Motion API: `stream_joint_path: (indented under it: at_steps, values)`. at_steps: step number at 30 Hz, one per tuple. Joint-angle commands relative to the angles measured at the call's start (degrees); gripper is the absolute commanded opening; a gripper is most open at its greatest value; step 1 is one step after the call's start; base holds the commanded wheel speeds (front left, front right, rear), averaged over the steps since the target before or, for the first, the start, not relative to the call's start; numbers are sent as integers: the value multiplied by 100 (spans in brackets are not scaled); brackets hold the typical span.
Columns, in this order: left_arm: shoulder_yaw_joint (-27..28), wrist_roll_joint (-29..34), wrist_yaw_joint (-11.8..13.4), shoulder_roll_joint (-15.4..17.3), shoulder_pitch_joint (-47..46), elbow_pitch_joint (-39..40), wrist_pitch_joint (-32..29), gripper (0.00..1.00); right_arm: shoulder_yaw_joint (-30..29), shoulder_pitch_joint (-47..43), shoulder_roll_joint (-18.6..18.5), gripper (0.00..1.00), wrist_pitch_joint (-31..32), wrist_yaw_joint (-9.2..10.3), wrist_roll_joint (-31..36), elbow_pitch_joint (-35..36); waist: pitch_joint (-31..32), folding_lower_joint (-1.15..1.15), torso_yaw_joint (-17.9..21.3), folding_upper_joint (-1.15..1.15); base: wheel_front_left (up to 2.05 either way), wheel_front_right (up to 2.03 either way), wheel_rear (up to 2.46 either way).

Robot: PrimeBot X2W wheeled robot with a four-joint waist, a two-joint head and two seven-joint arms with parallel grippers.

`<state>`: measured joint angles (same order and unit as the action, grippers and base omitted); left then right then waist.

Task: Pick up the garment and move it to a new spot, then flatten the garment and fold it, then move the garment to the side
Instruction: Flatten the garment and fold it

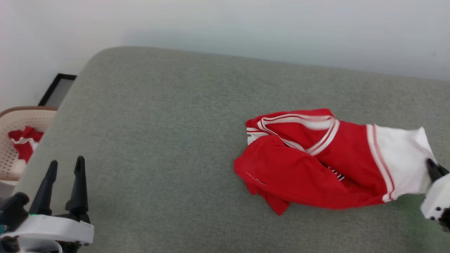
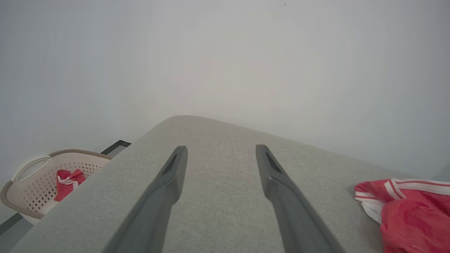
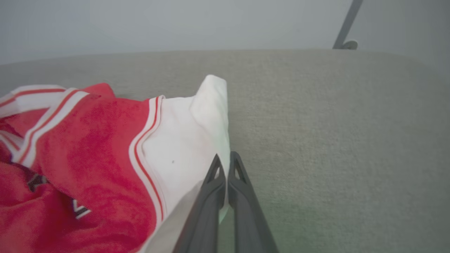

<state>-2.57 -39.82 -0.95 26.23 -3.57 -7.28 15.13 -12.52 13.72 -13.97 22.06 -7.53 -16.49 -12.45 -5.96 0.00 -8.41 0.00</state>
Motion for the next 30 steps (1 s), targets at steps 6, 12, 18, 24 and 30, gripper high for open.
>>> stream_joint_path:
  at_steps: [6,12,18,24,30]
  values:
    - [-32,87,-58,0,-159,-51,-2,100,-506,294,-77,0,-192,8,288,-1035,-165,0,164,0,0,0,0]
    - [-103,99,-96,34,-266,-127,-22,100,-694,570,-31,0,-303,8,462,-1898,-201,0,182,0,0,0,0]
    - [-172,147,-132,146,-345,-90,-138,100,-612,785,3,100,-435,8,533,-2241,-154,0,271,0,0,0,0]
    - [-286,70,-213,338,-482,163,-547,100,-343,937,58,100,-592,8,345,-2118,-42,0,494,0,0,0,0]
    - [-527,-110,-320,577,-868,488,-1385,100,112,845,132,100,-1059,8,111,-1440,14,0,821,0,0,0,0]
